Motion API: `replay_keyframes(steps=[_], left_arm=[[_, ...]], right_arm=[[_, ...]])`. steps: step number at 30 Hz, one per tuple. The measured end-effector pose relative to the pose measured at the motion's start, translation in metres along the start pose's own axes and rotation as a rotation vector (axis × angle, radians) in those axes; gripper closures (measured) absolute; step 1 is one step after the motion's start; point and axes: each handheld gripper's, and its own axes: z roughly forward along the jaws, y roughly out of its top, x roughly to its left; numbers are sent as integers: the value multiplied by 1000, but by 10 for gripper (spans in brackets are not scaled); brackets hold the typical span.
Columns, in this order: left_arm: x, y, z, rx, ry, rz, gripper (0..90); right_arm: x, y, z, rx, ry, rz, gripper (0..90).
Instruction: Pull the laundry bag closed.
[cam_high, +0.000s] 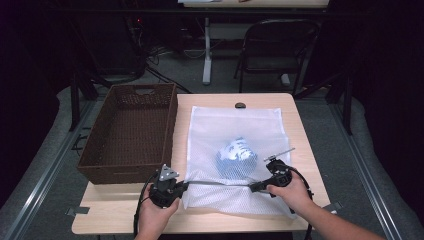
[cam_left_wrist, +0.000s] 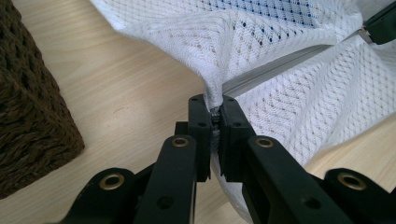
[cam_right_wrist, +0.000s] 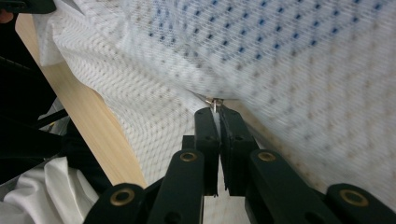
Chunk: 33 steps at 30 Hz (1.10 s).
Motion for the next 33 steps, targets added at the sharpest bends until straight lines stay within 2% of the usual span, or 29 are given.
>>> replay_keyframes(steps=[7,8,12,13,14,22,33], left_arm=[[0,-1,0,-7,11,-9,853],[0,-1,0,-7,10,-10,853],[0,-1,1,-5,14,-10,853],[1,-1,1,-4,15,-7,853],[1,-1,1,-5,16,-10,853],[2,0,0,-4,11,-14,853],[1,0,1,-5,17,-14,853]], right_arm=[[-14,-9,-11,-20,-28,19,865],[-15,-10,-13,-18,-35,35,865],[-22,-15,-19,-31,-39,41,865],[-23,-17,-21,-31,-45,57,865],[-25,-18,-22,-35,-48,49,865],[-37,-28,-37,-55,-74,75,865],[-46,-37,-50,-58,-97,99,865]])
